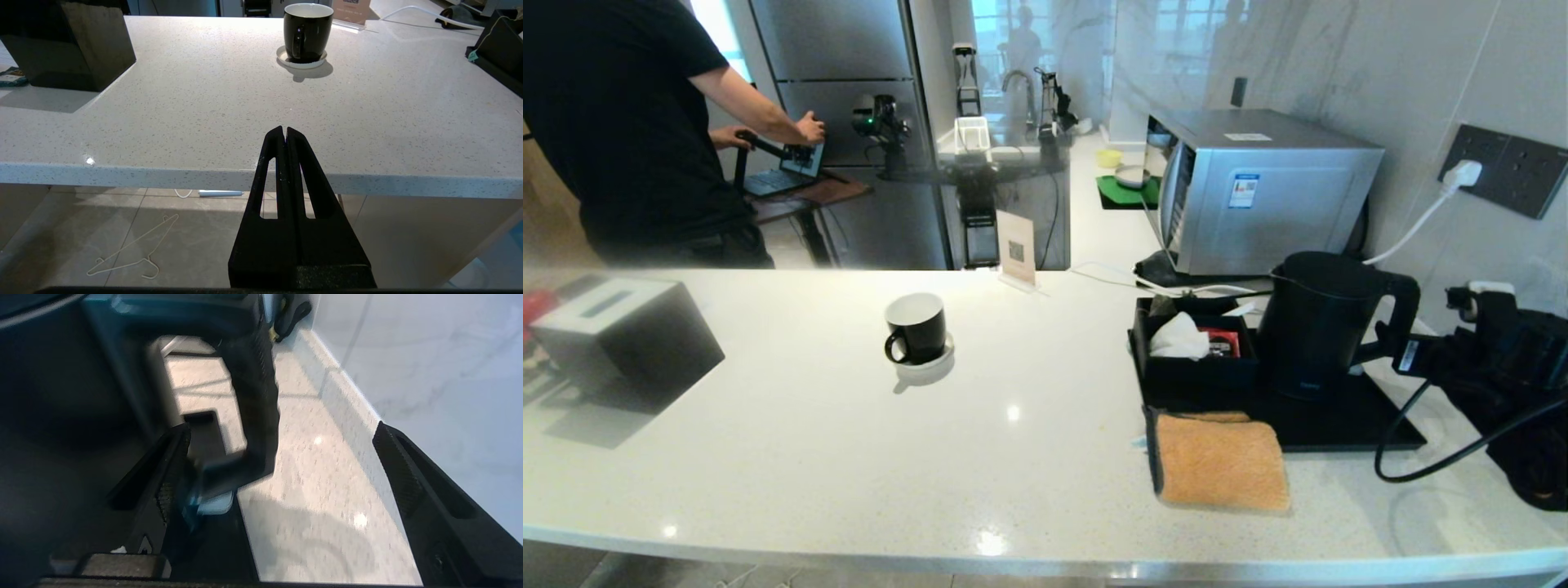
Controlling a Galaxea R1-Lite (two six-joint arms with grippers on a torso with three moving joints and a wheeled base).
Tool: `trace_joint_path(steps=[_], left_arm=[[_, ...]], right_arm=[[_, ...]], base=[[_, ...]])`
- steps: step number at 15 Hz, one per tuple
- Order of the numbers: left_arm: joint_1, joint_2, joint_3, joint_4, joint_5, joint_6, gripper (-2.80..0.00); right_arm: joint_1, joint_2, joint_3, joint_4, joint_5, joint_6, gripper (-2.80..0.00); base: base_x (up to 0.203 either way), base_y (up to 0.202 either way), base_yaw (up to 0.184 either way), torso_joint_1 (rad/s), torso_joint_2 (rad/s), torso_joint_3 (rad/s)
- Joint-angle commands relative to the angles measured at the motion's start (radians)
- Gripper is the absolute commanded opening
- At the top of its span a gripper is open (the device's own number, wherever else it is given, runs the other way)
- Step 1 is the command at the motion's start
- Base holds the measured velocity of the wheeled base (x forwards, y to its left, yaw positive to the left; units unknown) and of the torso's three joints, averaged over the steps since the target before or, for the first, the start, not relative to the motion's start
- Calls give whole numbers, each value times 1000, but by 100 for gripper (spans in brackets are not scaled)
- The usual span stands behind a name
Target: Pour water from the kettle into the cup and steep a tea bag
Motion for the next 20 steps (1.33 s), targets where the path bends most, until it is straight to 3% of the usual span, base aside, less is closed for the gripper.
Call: trace_joint_path(steps=[1, 9, 20], left_arm=[[0, 1, 0, 0, 0, 0, -280], [0, 1, 0, 0, 0, 0, -280], [0, 1, 0, 0, 0, 0, -280]], right_arm=[[-1, 44, -45, -8, -10, -1, 0], [-3, 110, -222, -1, -10, 6, 0], [-1, 132, -266, -7, -6, 5, 0]], base=[[0, 0, 0, 0, 0, 0], [0, 0, 0, 0, 0, 0], [0, 0, 0, 0, 0, 0]])
